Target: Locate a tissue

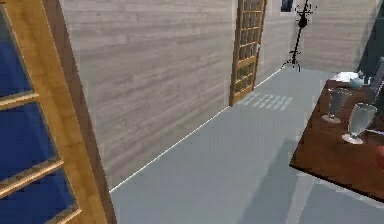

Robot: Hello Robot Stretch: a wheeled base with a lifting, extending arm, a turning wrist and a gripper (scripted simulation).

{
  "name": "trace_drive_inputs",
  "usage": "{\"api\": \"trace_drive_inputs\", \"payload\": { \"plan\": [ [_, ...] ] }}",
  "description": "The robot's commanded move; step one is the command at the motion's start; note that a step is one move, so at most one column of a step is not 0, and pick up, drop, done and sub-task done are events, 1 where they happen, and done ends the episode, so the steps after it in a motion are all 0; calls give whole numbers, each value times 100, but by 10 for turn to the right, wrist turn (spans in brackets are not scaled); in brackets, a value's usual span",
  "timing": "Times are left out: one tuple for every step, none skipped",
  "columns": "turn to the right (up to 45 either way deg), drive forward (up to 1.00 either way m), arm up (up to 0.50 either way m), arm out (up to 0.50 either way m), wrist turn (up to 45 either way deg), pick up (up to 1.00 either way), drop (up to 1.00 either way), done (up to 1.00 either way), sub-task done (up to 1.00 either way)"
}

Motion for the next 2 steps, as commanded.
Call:
{"api": "trace_drive_inputs", "payload": {
  "plan": [
    [90, 0, 0, 0, 0, 0, 0, 0, 0],
    [0, 95, 0, 0, 0, 0, 0, 0, 0]
  ]
}}
